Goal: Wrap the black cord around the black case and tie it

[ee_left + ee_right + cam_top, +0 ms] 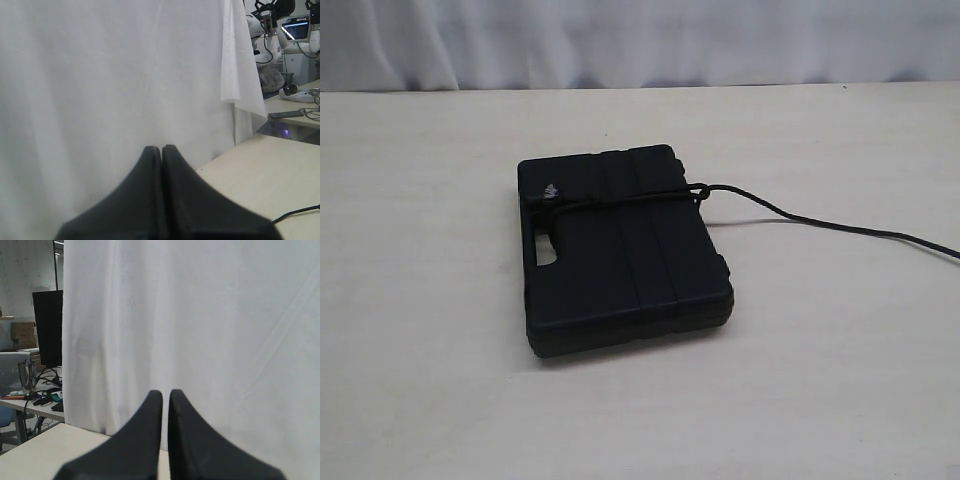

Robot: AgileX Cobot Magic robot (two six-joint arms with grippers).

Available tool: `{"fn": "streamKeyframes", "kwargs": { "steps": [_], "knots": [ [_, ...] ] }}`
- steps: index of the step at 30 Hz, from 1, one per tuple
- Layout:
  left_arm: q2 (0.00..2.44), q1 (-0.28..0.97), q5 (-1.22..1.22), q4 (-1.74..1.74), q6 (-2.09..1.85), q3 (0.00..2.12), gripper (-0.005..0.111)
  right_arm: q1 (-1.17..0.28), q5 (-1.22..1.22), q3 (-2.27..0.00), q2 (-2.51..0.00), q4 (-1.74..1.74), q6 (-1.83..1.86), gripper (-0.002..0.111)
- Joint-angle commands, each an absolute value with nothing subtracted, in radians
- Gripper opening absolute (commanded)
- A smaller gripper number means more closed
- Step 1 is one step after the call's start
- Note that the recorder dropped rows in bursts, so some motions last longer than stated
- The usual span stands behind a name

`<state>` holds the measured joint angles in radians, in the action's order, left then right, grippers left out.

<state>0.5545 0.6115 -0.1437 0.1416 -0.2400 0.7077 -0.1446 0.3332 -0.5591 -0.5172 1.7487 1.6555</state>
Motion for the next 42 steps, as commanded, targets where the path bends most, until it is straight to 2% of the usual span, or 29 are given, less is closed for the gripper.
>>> {"fn": "streamKeyframes", "kwargs": {
  "steps": [1,4,18,21,27,32,42],
  "knots": [
    [0.55,0.593,-0.124,0.126,-0.232,0.65,0.0,-0.142,0.341,-0.556,-0.512,1.744,1.651,0.004],
    [0.536,0.553,-0.084,0.126,-0.217,0.591,0.0,-0.142,0.341,-0.556,-0.512,1.744,1.651,0.004],
    [0.409,0.189,0.147,0.04,0.056,0.261,0.0,-0.142,0.341,-0.556,-0.512,1.744,1.651,0.004],
    [0.402,0.16,0.175,0.04,0.056,0.201,0.0,-0.142,0.341,-0.556,-0.512,1.744,1.651,0.004],
    [0.183,0.056,0.227,0.035,0.05,0.067,0.0,-0.142,0.341,-0.556,-0.512,1.744,1.651,0.004],
    [0.0,0.004,0.259,0.035,0.048,0.0,0.0,-0.142,0.341,-0.556,-0.512,1.744,1.651,0.004],
    [0.0,-0.005,0.205,-0.046,0.046,0.0,0.0,-0.142,0.341,-0.556,-0.512,1.744,1.651,0.004]
  ]
}}
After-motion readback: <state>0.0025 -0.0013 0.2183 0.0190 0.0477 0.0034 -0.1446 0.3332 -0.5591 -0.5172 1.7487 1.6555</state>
